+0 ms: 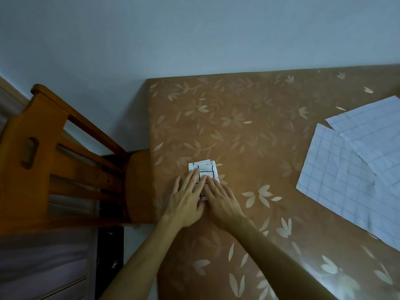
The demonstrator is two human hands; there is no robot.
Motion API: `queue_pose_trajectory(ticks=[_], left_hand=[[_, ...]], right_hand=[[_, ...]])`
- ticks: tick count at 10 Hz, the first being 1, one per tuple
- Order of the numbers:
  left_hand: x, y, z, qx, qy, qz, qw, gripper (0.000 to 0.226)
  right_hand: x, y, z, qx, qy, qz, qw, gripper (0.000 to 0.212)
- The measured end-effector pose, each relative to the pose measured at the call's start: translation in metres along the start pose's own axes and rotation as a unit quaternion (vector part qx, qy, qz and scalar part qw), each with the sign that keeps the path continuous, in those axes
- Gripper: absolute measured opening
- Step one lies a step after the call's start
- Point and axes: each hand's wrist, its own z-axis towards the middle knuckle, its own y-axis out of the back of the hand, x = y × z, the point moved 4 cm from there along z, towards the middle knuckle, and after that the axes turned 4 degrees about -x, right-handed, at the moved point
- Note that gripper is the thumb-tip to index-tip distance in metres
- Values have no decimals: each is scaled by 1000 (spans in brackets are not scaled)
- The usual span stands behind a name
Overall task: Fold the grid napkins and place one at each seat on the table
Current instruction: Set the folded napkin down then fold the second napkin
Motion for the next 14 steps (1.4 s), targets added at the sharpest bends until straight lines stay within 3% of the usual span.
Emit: queue_pose_trajectory(ticks=[1,2,4,5,8,10,12,14], left_hand=[[6,-5,12,7,-5,34,999,84],[7,-13,17,37,19,23,999,88],[-24,38,9,92,19,2,996,75],[-40,60,9,32,-6,-51,998,52],[-136,93,23,100,-14,-42,994,31],[-230,73,40,164,0,-35,986,32],[-329,34,70,172,12,-62,983,34],[-419,-16,94,197,-58,-28,978,45]], right_hand=[[-4,26,11,131,-68,10,989,61],[-12,22,14,151,-61,-5,987,65],[-21,54,-7,125,-87,73,986,54],[-42,78,-28,105,-109,68,986,52],[-128,136,-105,102,-178,50,977,43],[-214,158,-173,106,-219,59,968,44],[-311,158,-241,93,-291,108,946,45],[-390,141,-307,47,-381,129,914,47]])
